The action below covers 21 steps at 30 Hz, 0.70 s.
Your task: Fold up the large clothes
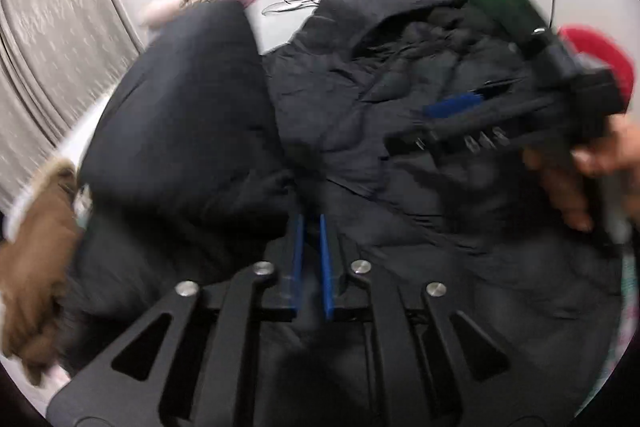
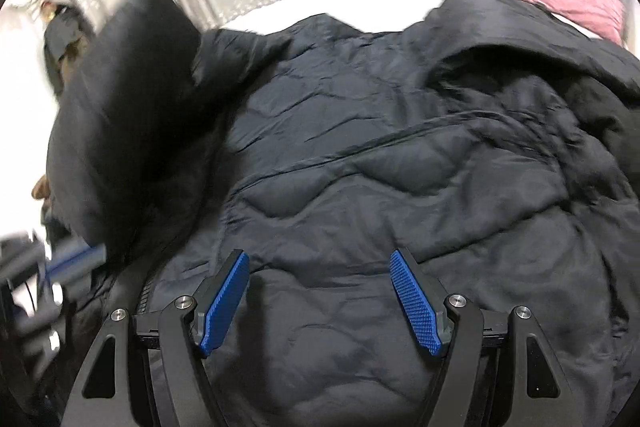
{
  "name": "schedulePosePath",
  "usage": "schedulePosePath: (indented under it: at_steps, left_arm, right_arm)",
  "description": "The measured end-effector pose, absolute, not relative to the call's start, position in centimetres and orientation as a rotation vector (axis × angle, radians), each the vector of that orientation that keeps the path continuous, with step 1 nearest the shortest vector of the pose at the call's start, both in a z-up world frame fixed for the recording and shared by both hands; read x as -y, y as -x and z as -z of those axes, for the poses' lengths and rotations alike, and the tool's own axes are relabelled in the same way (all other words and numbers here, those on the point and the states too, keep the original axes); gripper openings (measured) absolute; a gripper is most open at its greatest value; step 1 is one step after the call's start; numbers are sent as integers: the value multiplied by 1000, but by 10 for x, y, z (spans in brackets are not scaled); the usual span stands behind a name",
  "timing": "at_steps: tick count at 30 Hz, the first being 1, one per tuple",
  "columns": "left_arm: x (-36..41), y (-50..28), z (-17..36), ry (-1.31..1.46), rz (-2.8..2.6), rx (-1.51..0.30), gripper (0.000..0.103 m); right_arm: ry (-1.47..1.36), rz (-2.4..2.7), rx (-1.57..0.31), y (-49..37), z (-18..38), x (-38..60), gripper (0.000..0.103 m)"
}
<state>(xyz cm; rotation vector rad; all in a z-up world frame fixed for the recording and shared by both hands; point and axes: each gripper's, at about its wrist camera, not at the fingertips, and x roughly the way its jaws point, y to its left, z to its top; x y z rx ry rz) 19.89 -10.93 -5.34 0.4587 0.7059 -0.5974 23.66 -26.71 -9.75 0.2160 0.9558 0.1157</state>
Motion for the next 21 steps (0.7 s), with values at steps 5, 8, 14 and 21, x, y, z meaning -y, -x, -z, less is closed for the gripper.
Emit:
schedulePosePath:
  at_steps: [5, 8, 14, 21]
  left_arm:
    - [75, -187, 14, -238, 625, -663, 62]
    - [49, -217, 3, -63, 565, -693, 63]
    - [100, -233, 10, -164, 544, -729, 63]
    - [221, -218, 58, -549, 577, -738, 64]
  right_arm:
    - [-294, -77, -956, -240, 98, 291, 74]
    - [-269, -73, -958, -242, 98, 287, 74]
    - [-297, -44, -967, -243, 100, 293, 74]
    - [-406, 31, -884, -230, 80, 340, 74]
